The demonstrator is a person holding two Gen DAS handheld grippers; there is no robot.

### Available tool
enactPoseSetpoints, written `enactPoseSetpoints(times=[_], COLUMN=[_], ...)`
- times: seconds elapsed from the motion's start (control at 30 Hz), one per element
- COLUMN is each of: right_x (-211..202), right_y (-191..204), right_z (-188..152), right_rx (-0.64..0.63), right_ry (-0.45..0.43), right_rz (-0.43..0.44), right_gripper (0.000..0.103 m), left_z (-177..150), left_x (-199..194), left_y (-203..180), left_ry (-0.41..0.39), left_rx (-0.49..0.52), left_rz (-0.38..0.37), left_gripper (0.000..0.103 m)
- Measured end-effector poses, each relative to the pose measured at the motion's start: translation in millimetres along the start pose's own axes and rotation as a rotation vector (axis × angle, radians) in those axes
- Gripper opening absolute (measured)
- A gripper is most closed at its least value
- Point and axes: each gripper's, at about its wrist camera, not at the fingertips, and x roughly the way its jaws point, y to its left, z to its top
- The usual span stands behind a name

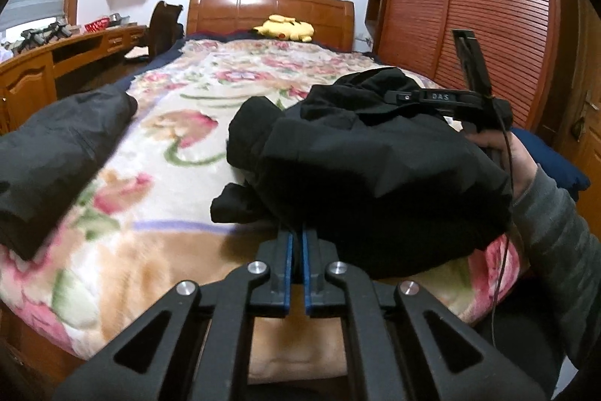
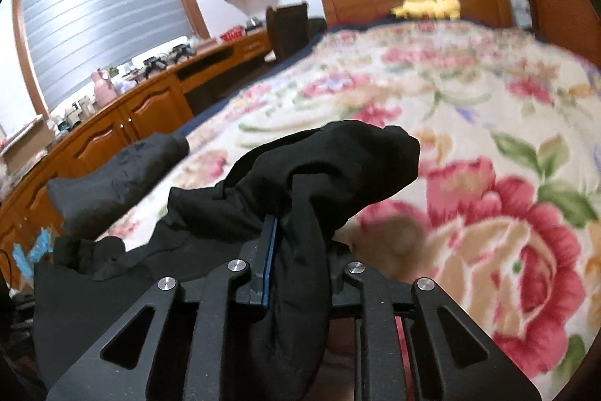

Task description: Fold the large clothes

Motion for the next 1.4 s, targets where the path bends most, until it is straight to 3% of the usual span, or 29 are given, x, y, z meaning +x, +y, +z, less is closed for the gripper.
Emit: enactPoseSetpoints(times=[0.17, 0.57, 0.77, 0.83, 0.97, 1.17, 1.3, 1.4], right_x=[7, 21, 55, 63, 111, 182, 219, 270], right_y=[19, 104, 175, 188, 266, 348, 380, 409], right_z=[13, 103, 158, 165, 196, 189, 171, 127], right_rx=[-0.008, -0.147, -0.248, -0.264, -0.342, -0.431, -0.434, -0.468], right_ry=[0.005, -0.031, -0.049, -0.052, -0.075, -0.053, -0.030, 0.061], right_rz=[-0.041, -0.162, -0.158, -0.153, -0.084, 0.004, 0.065, 0.089], right_gripper=[0.015, 0.014, 0.014, 0.014, 0.014, 0.014, 0.014, 0.015], left_z=[16, 92, 125, 134, 143, 131, 95, 63], left_x=[-5, -33, -53, -63, -93, -120, -126, -112], left_y=[22, 98, 157, 181, 234, 304, 346, 371], left_ry=[-0.048, -0.217, -0.275, -0.293, -0.319, -0.290, -0.231, -0.138], left_rx=[-0.002, 0.000, -0.013, -0.014, -0.007, -0.031, -0.072, -0.096], left_rz=[-0.009, 0.001, 0.082, 0.130, 0.261, 0.430, 0.533, 0.574], left_gripper=[0.000, 0.000, 0.000, 0.000, 0.000, 0.000, 0.000, 0.000])
